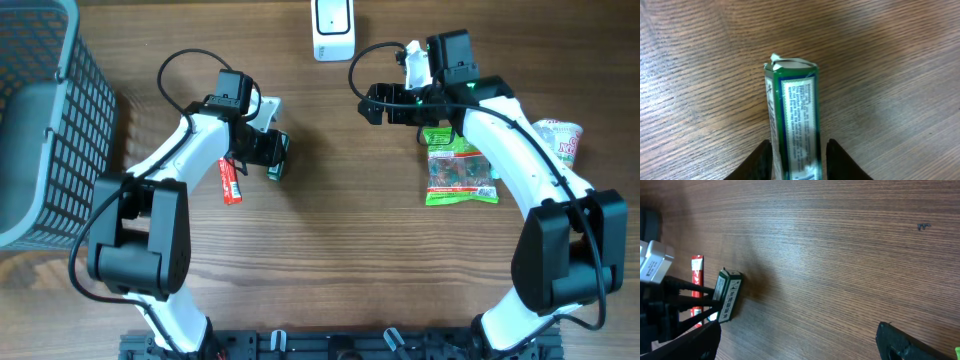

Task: Scan the item barcode
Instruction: 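Grasp the AXE box with the left gripper and slide it right, then move the right gripper to the AXE box and grasp it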

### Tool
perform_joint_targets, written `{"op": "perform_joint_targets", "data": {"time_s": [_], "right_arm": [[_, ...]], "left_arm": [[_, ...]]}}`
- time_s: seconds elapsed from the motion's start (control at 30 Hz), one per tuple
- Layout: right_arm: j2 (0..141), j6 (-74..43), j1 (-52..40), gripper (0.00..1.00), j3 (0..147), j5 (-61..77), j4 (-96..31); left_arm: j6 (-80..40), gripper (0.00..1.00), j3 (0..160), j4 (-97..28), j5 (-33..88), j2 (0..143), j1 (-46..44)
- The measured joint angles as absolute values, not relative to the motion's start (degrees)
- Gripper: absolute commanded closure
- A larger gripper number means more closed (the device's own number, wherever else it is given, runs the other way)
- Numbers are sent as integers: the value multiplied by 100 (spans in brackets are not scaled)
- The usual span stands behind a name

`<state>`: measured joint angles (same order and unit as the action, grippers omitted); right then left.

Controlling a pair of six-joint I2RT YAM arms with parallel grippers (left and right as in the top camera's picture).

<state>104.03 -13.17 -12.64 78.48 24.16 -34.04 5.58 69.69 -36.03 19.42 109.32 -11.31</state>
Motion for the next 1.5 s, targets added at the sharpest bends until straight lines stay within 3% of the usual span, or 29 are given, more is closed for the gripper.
{"op": "perform_joint_targets", "data": {"time_s": [0.13,0.3,0.6,0.87,1.0,1.03,1.23,1.5], "right_arm": [[10403,-1317,-1264,0,7848,2416,-3404],[10403,-1317,-1264,0,7848,2416,-3404],[10403,-1317,-1264,0,7848,2416,-3404],[10403,-1463,-1264,0,7848,2423,-3350],[10403,-3116,-1264,1,7848,2729,-3389],[10403,-3435,-1264,8,7848,2808,-3387],[10403,-4171,-1361,8,7848,3068,-3330],[10403,-5024,-2644,8,7929,2582,-3242]], "left_arm": [[639,44,6969,-3601,1946,10781,-1157],[327,37,6984,-3623,1728,10350,-1262],[-1992,0,7157,-3760,8,9032,-985],[-3015,0,7177,-3994,-534,8936,-198],[-3218,0,7177,-4117,-613,8936,222],[-3229,0,7177,-4141,-622,8936,349],[-3232,0,7177,-4163,-622,8936,637],[-3249,0,7177,-4163,-622,8936,720]]}}
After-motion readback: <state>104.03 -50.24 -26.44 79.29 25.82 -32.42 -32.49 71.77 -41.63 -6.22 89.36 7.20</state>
